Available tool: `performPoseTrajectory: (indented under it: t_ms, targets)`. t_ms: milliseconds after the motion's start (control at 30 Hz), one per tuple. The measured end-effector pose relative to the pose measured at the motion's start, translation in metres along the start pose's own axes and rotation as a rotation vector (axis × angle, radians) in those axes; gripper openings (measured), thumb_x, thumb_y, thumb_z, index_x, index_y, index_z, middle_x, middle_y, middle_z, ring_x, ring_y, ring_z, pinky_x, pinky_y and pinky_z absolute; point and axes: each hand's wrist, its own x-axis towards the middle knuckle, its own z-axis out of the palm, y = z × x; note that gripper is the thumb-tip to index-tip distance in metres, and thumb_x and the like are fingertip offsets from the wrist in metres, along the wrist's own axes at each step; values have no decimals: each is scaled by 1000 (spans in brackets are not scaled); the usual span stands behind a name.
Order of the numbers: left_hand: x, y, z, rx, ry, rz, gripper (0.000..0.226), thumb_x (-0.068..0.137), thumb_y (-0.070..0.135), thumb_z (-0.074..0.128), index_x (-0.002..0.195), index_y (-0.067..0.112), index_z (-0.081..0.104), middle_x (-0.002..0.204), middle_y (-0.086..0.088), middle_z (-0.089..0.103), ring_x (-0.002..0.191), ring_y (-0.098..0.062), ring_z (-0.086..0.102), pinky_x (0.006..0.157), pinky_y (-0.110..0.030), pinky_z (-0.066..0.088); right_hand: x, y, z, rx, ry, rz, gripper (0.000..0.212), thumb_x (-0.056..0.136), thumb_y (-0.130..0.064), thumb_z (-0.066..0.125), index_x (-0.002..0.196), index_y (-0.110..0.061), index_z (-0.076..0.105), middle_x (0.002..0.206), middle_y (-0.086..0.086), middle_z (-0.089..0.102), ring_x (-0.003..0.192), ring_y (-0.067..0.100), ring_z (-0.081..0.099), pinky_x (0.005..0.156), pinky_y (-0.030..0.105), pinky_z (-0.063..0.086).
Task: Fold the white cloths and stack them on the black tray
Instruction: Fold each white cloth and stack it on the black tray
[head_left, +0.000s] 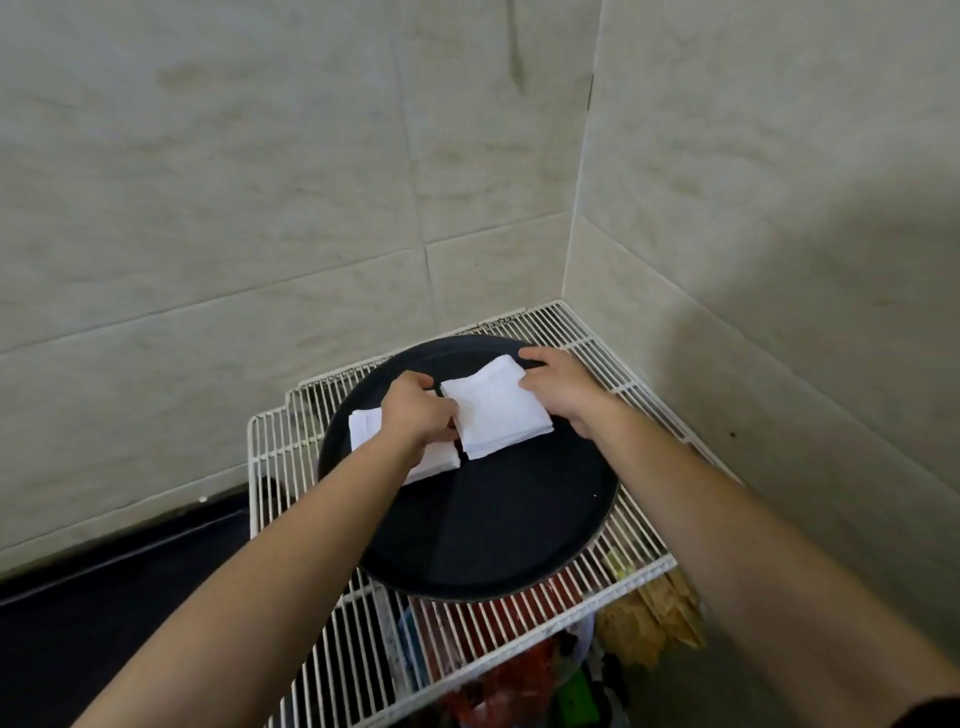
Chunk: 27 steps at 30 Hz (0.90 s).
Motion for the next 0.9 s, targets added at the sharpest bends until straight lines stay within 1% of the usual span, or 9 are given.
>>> performPoseTrajectory:
  t_ms: [167, 333, 500, 600, 667, 733, 800, 833, 900]
  targets:
    - [2, -3, 6, 95, 8, 22, 51, 85, -6, 62, 133, 6, 49, 118, -9, 52, 88, -35, 69, 72, -47, 62, 3, 8, -2, -12, 16, 23, 54, 92, -4, 53, 143, -22, 49, 125, 6, 62, 114, 25, 60, 102, 44, 50]
    - [5, -7, 8, 180, 41, 45, 53, 82, -2, 64, 133, 7, 51, 95, 1, 52, 82, -34, 71, 73, -46, 62, 2, 12, 0, -8, 46, 12, 51, 94, -8, 55, 143, -21, 48, 123, 2, 62, 115, 23, 60, 103, 44, 50]
    - [-3, 1, 1, 196, 29, 45, 52, 84, 0, 64, 133, 7, 49, 112, -12, 60, 82, -33, 72, 74, -44, 62, -7, 7, -3, -3, 67, -4, 52, 92, -15, 56, 143, -22, 48, 132, 3, 61, 118, 22, 60, 104, 43, 49]
    - [-18, 18, -20, 148, -17, 85, 47, 88, 8, 64, 132, 4, 48, 97, -16, 67, 83, -32, 73, 73, -47, 62, -22, -13, -13, -83, 109, -93, 47, 96, -14, 52, 143, -19, 49, 138, 3, 58, 123, 22, 56, 107, 36, 44]
    - [-34, 32, -42, 226, 0, 221, 43, 93, 21, 63, 131, 5, 51, 100, -10, 67, 93, -31, 70, 81, -48, 60, -32, -32, -19, -202, 169, -213, 44, 99, -17, 51, 144, -17, 49, 140, 6, 57, 128, 23, 54, 108, 34, 40]
    - [-48, 38, -68, 480, 138, 433, 48, 98, 37, 54, 137, 9, 50, 127, -12, 61, 116, -33, 60, 100, -43, 49, -41, -53, -20, -346, 252, -374, 44, 101, -24, 50, 145, -16, 47, 146, 8, 52, 133, 26, 49, 111, 37, 38]
    - [-66, 32, -99, 757, 390, 639, 56, 101, 46, 43, 146, 14, 42, 152, -15, 41, 137, -35, 40, 114, -45, 32, -55, -73, -11, -497, 332, -560, 48, 104, -32, 44, 149, -16, 42, 154, 11, 41, 141, 30, 38, 115, 41, 31]
    - [-78, 24, -118, 872, 516, 673, 59, 101, 51, 38, 150, 18, 38, 159, -14, 30, 144, -35, 30, 117, -49, 24, -64, -82, 2, -570, 352, -651, 51, 104, -37, 41, 151, -16, 38, 158, 14, 34, 145, 32, 31, 118, 43, 27]
    - [-96, 12, -145, 1008, 613, 683, 66, 99, 60, 28, 155, 24, 27, 165, -12, 13, 151, -34, 14, 120, -56, 13, -76, -92, 22, -712, 416, -794, 58, 104, -45, 37, 154, -17, 32, 164, 16, 20, 150, 33, 19, 121, 46, 19]
